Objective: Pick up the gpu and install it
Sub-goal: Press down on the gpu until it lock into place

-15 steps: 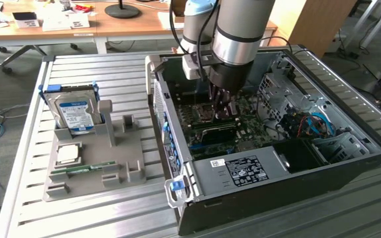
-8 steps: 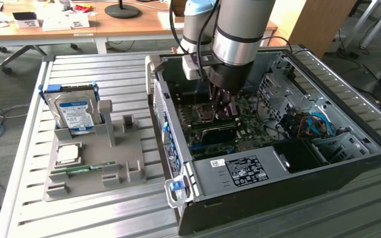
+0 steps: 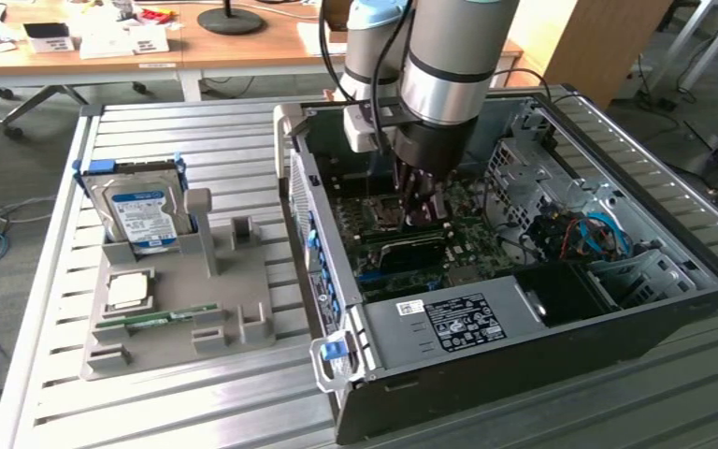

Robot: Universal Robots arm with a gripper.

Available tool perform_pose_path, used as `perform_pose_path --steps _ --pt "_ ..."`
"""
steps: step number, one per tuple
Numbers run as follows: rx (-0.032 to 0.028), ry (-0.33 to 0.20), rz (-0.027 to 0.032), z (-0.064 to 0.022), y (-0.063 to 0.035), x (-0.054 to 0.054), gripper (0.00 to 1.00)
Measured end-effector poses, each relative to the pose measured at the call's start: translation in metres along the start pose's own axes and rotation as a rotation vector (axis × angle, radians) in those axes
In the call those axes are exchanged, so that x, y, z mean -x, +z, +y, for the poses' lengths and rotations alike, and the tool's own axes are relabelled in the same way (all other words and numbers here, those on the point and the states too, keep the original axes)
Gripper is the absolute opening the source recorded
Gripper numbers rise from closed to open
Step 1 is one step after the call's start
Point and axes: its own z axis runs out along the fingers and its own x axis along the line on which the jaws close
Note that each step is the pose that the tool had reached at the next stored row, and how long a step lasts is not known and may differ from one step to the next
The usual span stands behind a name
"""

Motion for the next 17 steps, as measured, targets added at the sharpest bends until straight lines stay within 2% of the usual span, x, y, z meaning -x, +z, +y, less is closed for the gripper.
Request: perform_pose_path --steps 8,17 --pt "-0.0002 0.000 -0.0004 0.0000 0.0005 0.0000 0.11" --pt "-0.0001 0.000 -0.0001 0.0002 0.0071 -0.0002 0.11"
